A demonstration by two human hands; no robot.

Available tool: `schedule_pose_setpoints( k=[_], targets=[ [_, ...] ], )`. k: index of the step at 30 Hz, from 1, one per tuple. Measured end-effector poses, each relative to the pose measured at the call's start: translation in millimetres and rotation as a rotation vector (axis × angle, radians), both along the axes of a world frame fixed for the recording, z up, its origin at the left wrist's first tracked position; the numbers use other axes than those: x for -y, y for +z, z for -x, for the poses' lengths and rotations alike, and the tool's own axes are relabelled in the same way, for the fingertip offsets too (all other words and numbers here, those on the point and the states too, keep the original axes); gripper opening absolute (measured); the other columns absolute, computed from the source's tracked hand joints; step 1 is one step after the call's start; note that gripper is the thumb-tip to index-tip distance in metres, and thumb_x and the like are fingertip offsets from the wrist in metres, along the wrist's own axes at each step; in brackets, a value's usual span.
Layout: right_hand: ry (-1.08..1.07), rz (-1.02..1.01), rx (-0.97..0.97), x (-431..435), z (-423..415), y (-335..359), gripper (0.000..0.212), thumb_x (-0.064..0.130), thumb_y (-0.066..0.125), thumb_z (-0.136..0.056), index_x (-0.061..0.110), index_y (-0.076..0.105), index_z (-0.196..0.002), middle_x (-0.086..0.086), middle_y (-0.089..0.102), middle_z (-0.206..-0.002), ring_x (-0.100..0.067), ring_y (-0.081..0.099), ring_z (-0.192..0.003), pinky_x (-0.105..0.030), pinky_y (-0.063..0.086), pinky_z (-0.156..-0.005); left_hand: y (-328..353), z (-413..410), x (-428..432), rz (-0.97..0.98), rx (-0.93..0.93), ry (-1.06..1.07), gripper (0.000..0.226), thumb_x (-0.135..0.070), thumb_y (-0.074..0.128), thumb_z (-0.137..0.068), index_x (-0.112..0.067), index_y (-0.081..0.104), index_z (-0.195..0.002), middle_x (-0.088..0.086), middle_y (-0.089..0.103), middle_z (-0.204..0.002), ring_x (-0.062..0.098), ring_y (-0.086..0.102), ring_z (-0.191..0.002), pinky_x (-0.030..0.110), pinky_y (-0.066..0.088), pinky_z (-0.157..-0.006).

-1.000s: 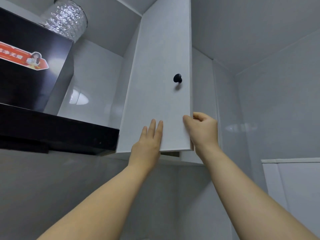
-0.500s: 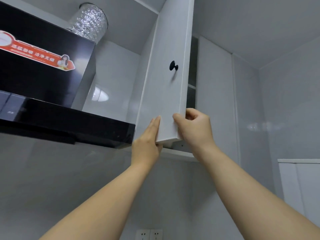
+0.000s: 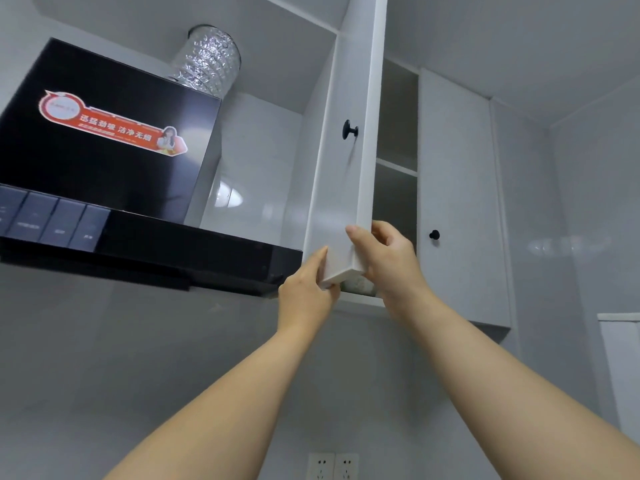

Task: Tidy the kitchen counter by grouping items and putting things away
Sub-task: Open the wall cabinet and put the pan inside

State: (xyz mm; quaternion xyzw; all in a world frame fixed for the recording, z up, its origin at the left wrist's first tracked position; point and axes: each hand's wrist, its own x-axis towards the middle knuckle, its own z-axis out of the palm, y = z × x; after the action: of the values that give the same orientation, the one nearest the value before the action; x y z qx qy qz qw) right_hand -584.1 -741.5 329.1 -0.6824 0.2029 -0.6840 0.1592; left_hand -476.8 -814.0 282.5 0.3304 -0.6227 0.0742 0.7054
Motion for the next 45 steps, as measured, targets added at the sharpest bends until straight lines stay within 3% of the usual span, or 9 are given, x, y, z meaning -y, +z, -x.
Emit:
schedule_pose_setpoints(
  k=[4, 8, 10, 15, 20, 26, 30, 33, 45],
  targets=[
    [0.097, -0.076, -0.013, 2, 6, -3, 0.023, 0.03, 0.053, -0.094, 0.01, 0.062, -0.101, -0.007, 0.065, -0.099, -0.017, 0.063, -0.089, -0.034, 0.055, -0.078, -8, -2, 1, -0.119, -0.129, -0.11, 0.021, -0.031, 0.066, -0.082, -0.029, 0.064, -0.103, -0.013, 0.066, -0.099, 0.008, 0.06, -0.094, 0.026, 0.047, -0.08],
    [0.105, -0.106, -0.03, 5, 13, -10, 0.034, 0.035, 0.047, -0.096, 0.008, 0.063, -0.109, -0.008, 0.069, -0.105, -0.018, 0.066, -0.095, -0.04, 0.055, -0.087, -11, 0, 10, -0.328, -0.271, -0.164, 0.029, -0.042, 0.067, -0.08, -0.02, 0.056, -0.095, -0.007, 0.061, -0.092, 0.012, 0.06, -0.084, 0.025, 0.045, -0.063],
    [0.058, -0.109, -0.016, 5, 16, -10, 0.031, 0.035, 0.046, -0.095, 0.011, 0.064, -0.103, -0.005, 0.069, -0.1, -0.018, 0.065, -0.096, -0.042, 0.054, -0.088, -13, 3, 17, -0.429, -0.303, -0.244, 0.027, -0.04, 0.068, -0.08, -0.017, 0.054, -0.089, -0.002, 0.062, -0.091, 0.018, 0.063, -0.087, 0.034, 0.054, -0.071],
    [-0.105, -0.11, 0.117, 13, 38, -9, 0.024, 0.03, 0.044, -0.095, 0.014, 0.061, -0.091, -0.012, 0.063, -0.1, -0.024, 0.063, -0.099, -0.043, 0.053, -0.084, -20, 8, 28, -0.432, -0.146, -0.276, 0.013, -0.034, 0.059, -0.082, -0.021, 0.06, -0.08, 0.006, 0.069, -0.092, 0.026, 0.067, -0.09, 0.046, 0.056, -0.083],
    [-0.231, -0.119, 0.221, 47, 71, -15, 0.019, 0.022, 0.046, -0.091, 0.011, 0.058, -0.082, -0.007, 0.06, -0.088, -0.02, 0.06, -0.084, -0.038, 0.051, -0.076, -17, 24, 42, -0.426, 0.035, -0.178, 0.015, -0.024, 0.047, -0.083, -0.023, 0.059, -0.074, 0.002, 0.069, -0.085, 0.021, 0.065, -0.077, 0.032, 0.056, -0.074],
    [-0.484, -0.137, 0.222, 115, 127, -25, 0.009, 0.017, 0.051, -0.086, 0.013, 0.059, -0.09, 0.001, 0.057, -0.084, -0.016, 0.051, -0.078, -0.026, 0.041, -0.068, 5, 63, 77, -0.293, 0.205, -0.065, 0.019, -0.013, 0.051, -0.09, -0.014, 0.069, -0.098, -0.002, 0.065, -0.096, 0.015, 0.057, -0.09, 0.018, 0.034, -0.069],
    [-0.713, -0.13, 0.037, 159, 165, -34, 0.033, 0.018, 0.056, -0.087, 0.011, 0.055, -0.119, -0.003, 0.056, -0.116, -0.015, 0.049, -0.093, -0.023, 0.035, -0.077, 20, 95, 111, -0.275, 0.246, -0.026, 0.027, -0.006, 0.049, -0.088, -0.016, 0.069, -0.103, 0.004, 0.067, -0.108, 0.022, 0.06, -0.105, 0.023, 0.042, -0.083],
    [-0.799, -0.136, -0.048, 193, 189, -35, 0.042, 0.023, 0.058, -0.087, 0.011, 0.049, -0.126, -0.004, 0.049, -0.128, -0.019, 0.049, -0.11, -0.025, 0.035, -0.081, 29, 119, 142, -0.26, 0.304, 0.016, 0.032, -0.007, 0.047, -0.087, -0.022, 0.067, -0.106, 0.002, 0.061, -0.112, 0.021, 0.058, -0.107, 0.021, 0.04, -0.077],
    [-0.987, -0.153, -0.264, 287, 208, -5, 0.073, 0.036, 0.062, -0.084, 0.011, 0.028, -0.143, -0.008, 0.032, -0.143, -0.027, 0.028, -0.132, -0.037, 0.033, -0.103, 46, 152, 210, -0.191, 0.386, -0.008, 0.037, -0.006, 0.046, -0.087, -0.017, 0.062, -0.119, -0.001, 0.062, -0.124, 0.015, 0.054, -0.115, 0.02, 0.037, -0.095]
  ],
)
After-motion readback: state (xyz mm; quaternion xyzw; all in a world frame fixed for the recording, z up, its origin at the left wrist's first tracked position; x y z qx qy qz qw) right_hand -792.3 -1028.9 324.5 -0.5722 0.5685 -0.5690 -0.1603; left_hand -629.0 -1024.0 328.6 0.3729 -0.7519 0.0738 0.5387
